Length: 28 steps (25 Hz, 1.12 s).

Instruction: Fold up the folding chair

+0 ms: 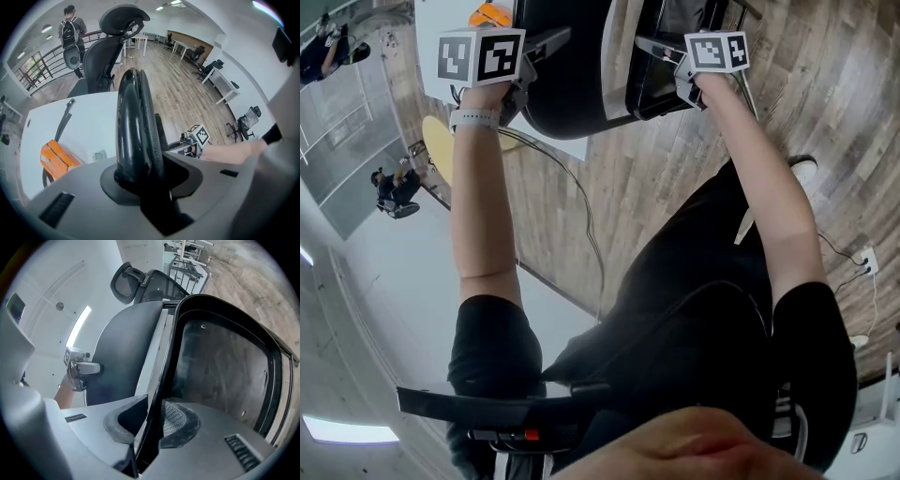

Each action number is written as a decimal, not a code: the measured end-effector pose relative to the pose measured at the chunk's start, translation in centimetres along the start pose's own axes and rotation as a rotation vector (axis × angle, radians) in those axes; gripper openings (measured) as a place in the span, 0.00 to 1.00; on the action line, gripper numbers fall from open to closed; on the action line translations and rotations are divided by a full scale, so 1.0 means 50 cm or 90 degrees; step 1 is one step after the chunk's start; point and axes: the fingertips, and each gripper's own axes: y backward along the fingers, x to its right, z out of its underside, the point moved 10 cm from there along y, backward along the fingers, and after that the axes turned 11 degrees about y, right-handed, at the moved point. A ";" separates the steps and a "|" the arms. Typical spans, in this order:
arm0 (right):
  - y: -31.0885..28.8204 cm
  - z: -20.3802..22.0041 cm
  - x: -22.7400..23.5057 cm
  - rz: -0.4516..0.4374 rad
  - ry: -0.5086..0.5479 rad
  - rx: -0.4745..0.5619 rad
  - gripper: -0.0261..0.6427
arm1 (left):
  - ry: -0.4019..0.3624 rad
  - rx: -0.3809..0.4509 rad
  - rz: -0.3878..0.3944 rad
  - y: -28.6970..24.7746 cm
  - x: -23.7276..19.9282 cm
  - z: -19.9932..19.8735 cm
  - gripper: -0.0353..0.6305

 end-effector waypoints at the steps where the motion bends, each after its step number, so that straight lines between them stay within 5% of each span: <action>1: 0.002 0.001 0.000 0.004 0.003 -0.001 0.11 | 0.005 0.007 0.002 0.002 -0.002 0.002 0.22; 7: 0.061 -0.023 0.028 0.051 0.011 0.012 0.24 | 0.035 0.103 -0.023 0.031 -0.018 -0.006 0.34; 11: 0.116 -0.035 0.011 0.087 0.051 0.009 0.25 | 0.033 0.171 -0.085 0.081 -0.003 0.025 0.36; 17: 0.219 -0.082 -0.076 0.110 0.202 0.035 0.25 | 0.007 0.418 -0.211 0.203 0.068 0.090 0.36; 23: 0.346 -0.101 -0.290 0.103 0.433 0.018 0.25 | -0.049 0.545 -0.107 0.234 0.266 0.195 0.36; 28: 0.444 -0.108 -0.488 0.095 0.587 -0.006 0.25 | -0.022 0.607 0.030 0.210 0.422 0.288 0.36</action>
